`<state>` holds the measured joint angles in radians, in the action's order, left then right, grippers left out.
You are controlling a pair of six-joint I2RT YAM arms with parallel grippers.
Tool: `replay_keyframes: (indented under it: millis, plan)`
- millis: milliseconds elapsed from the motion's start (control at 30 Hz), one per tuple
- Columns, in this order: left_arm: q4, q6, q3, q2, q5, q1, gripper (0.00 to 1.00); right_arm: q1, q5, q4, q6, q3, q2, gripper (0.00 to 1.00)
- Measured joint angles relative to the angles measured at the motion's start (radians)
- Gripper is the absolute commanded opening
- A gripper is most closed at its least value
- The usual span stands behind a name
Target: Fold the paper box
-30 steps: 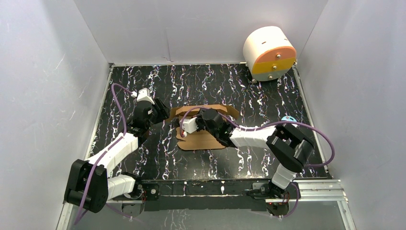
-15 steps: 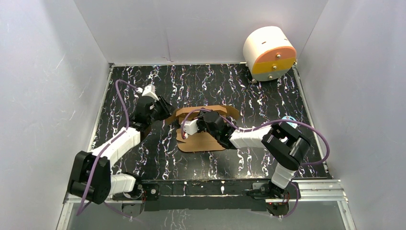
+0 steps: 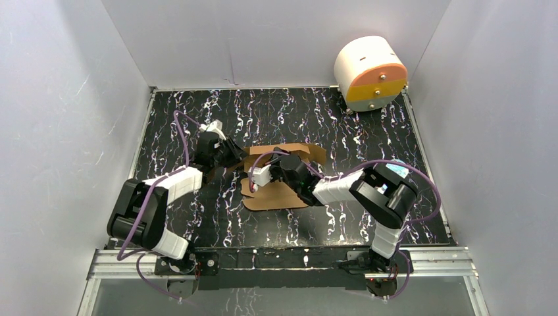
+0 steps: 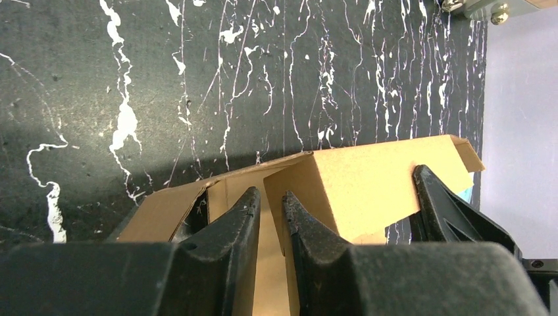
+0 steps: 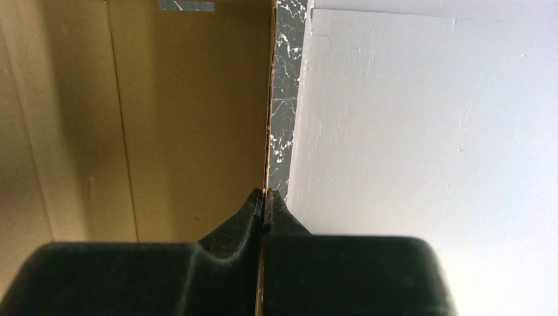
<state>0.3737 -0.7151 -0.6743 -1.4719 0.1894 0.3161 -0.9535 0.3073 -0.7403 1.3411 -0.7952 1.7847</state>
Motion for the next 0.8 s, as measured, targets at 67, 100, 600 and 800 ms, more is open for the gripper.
replay_keyframes:
  millis: [67,100,600,800]
  plan:
    - [0.018,-0.007,0.000,-0.014,0.011,0.000,0.17,0.000,0.000,-0.019,0.003,0.010,0.000,0.00]
    - [0.024,-0.010,0.000,-0.019,0.014,0.000,0.17,0.000,0.000,-0.026,0.004,0.014,0.000,0.00]
    - [0.106,-0.022,0.021,-0.047,0.036,0.008,0.22,-0.035,0.060,-0.286,0.119,0.092,0.083,0.00]
    - [0.084,-0.018,0.042,-0.029,0.031,0.008,0.27,-0.042,0.068,-0.343,0.156,0.093,0.112,0.00]
